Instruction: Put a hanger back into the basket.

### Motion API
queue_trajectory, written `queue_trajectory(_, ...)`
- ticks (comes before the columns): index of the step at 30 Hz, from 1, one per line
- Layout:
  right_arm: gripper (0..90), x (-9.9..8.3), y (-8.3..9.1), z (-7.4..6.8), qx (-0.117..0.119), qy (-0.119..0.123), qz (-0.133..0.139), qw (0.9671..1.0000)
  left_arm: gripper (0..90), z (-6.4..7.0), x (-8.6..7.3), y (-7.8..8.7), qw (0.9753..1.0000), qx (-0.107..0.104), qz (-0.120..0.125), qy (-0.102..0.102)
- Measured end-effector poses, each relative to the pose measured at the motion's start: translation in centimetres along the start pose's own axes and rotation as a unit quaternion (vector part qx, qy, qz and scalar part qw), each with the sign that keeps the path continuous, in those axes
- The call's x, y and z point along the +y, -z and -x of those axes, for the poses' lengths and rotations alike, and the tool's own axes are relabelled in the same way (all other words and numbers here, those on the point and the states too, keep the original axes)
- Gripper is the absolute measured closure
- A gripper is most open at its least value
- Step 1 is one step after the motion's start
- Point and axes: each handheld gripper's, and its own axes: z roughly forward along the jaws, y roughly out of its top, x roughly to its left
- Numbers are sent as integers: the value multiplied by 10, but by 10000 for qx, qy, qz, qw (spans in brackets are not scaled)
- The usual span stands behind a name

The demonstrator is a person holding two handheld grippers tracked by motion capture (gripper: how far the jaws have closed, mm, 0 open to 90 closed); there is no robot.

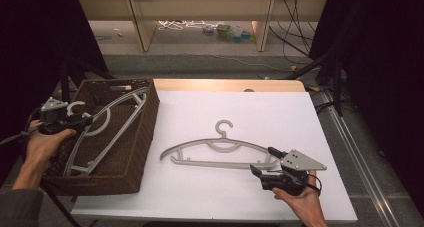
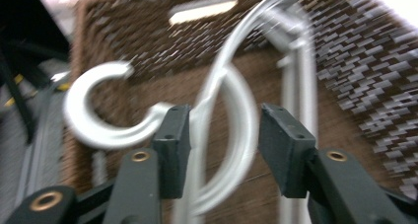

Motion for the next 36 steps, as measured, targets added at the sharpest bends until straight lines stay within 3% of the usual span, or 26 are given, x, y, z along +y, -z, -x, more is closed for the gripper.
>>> queue_trajectory(2, 187, 1, 3, 0, -46, 24, -160, 9999, 465, 14, 3, 6, 9999, 34, 163, -1)
queue_trajectory(5, 187, 1, 2, 0, -46, 24, -148, 9999, 406, 35, 5, 16, 9991, 4, 417, 31)
queue_trajectory(7, 187, 0, 1, 0, -22, 18, -70, 10000, 380, 49, 6, 21, 9981, -134, 583, 160)
queue_trajectory(9, 186, 1, 2, 0, -52, 28, -146, 9999, 358, 62, 6, 24, 9957, -429, 752, 329)
queue_trajectory(11, 187, 1, 2, -1, -37, 16, -161, 9999, 358, 74, 5, 27, 9934, -672, 872, 321)
queue_trajectory(14, 186, 0, 2, -1, 18, -45, -145, 9999, 344, 89, 3, 29, 9926, -778, 917, 179)
queue_trajectory(18, 185, 0, 2, -1, -4, -34, -173, 9998, 312, 106, 0, 33, 9869, -1005, 1222, 316)
queue_trajectory(20, 184, 0, 0, -2, 80, -80, -129, 9999, 287, 115, -1, 34, 9834, -1164, 1359, 293)
queue_trajectory(24, 181, 0, 1, -1, 36, -52, -109, 9999, 169, 133, -3, 36, 9791, -1337, 1519, 218)
queue_trajectory(28, 174, 0, 1, 0, 61, -115, -115, 9998, 158, 149, -8, 38, 9758, -1467, 1606, 200)
queue_trajectory(30, 167, 0, 0, 0, 10, -137, -47, 9999, 159, 160, -11, 37, 9731, -1527, 1712, 223)
queue_trajectory(33, 167, 0, 0, 1, 35, -61, 28, 10000, 160, 173, -13, 38, 9715, -1532, 1808, 68)
queue_trajectory(36, 167, 1, 0, 0, 83, -124, -43, 9999, 160, 182, -18, 36, 9689, -1648, 1843, 56)
